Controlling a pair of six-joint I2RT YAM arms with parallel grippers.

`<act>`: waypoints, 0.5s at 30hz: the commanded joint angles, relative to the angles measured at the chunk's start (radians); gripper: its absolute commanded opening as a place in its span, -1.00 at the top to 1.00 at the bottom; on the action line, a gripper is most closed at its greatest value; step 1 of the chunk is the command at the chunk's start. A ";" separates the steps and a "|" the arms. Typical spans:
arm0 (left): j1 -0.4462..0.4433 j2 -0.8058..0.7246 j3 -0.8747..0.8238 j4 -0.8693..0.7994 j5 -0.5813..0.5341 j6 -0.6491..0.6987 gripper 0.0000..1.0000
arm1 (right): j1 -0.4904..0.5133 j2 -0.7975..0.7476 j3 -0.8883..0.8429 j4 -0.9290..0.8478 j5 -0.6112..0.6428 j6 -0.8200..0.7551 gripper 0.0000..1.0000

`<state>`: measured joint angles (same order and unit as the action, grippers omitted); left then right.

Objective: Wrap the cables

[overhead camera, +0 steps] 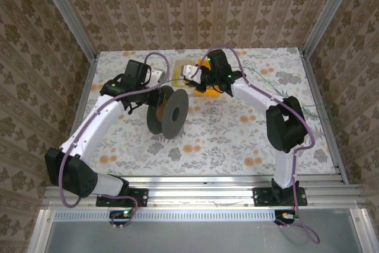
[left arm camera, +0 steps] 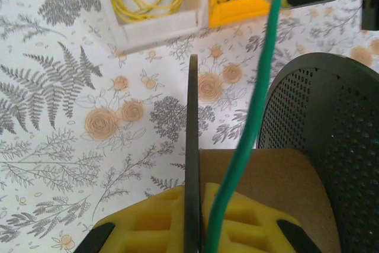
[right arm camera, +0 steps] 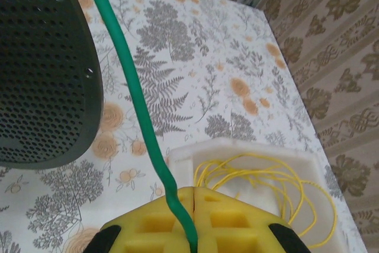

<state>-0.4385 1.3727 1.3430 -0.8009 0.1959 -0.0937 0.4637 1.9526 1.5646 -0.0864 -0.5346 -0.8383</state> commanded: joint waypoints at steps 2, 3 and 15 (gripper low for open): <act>0.021 -0.062 0.039 -0.086 0.011 0.018 1.00 | -0.062 0.041 0.010 -0.058 0.076 0.034 1.00; 0.021 -0.064 0.042 -0.086 0.016 0.018 1.00 | -0.061 0.044 0.008 -0.057 0.082 0.036 1.00; 0.034 -0.095 0.115 -0.126 0.026 0.059 1.00 | -0.086 0.074 0.010 -0.090 0.102 0.067 1.00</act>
<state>-0.4316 1.3636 1.3960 -0.8543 0.2184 -0.0536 0.4610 1.9854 1.5700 -0.1055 -0.5587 -0.8112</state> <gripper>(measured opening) 0.110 0.076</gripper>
